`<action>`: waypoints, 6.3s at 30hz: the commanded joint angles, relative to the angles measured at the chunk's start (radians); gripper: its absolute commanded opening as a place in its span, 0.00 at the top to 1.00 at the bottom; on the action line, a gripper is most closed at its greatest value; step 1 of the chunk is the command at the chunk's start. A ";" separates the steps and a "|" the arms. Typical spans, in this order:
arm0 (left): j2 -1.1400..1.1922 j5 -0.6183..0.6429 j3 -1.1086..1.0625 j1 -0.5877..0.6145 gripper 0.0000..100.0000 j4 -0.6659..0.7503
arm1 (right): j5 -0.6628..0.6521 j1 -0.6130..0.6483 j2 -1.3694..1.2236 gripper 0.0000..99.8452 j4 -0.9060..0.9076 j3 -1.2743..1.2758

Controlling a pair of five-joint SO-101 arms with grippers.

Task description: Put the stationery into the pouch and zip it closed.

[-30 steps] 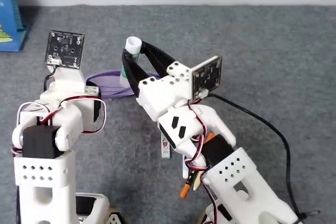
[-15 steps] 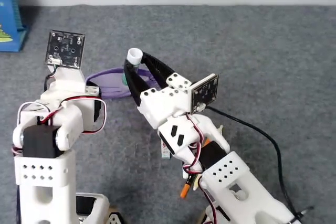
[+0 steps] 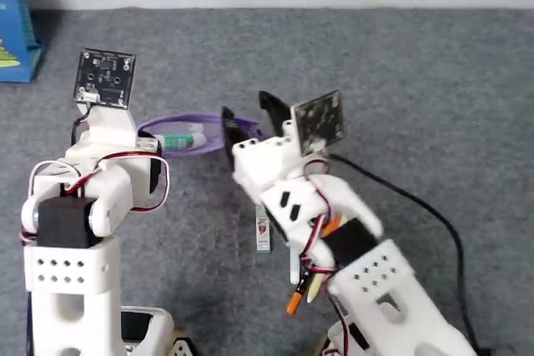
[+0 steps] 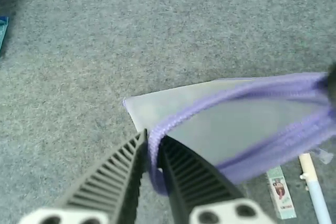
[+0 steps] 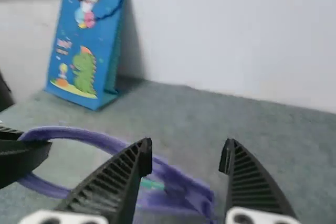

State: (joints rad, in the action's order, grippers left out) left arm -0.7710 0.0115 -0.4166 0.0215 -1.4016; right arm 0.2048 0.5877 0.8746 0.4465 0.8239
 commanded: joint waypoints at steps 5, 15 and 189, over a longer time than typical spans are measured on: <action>0.023 0.009 -0.007 -0.006 0.99 -0.008 | 0.110 -0.191 0.038 0.80 0.584 -0.232; 0.023 0.009 -0.007 -0.006 0.99 -0.009 | 0.187 -0.371 -0.199 0.80 0.734 -0.106; 0.021 0.009 -0.050 -0.005 0.99 -0.017 | 0.002 -0.302 -0.969 0.87 0.170 -0.272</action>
State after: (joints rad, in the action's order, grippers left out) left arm -0.7649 0.0115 -0.4534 0.0199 -1.4185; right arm 0.2186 0.3191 -0.0675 0.6352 0.6260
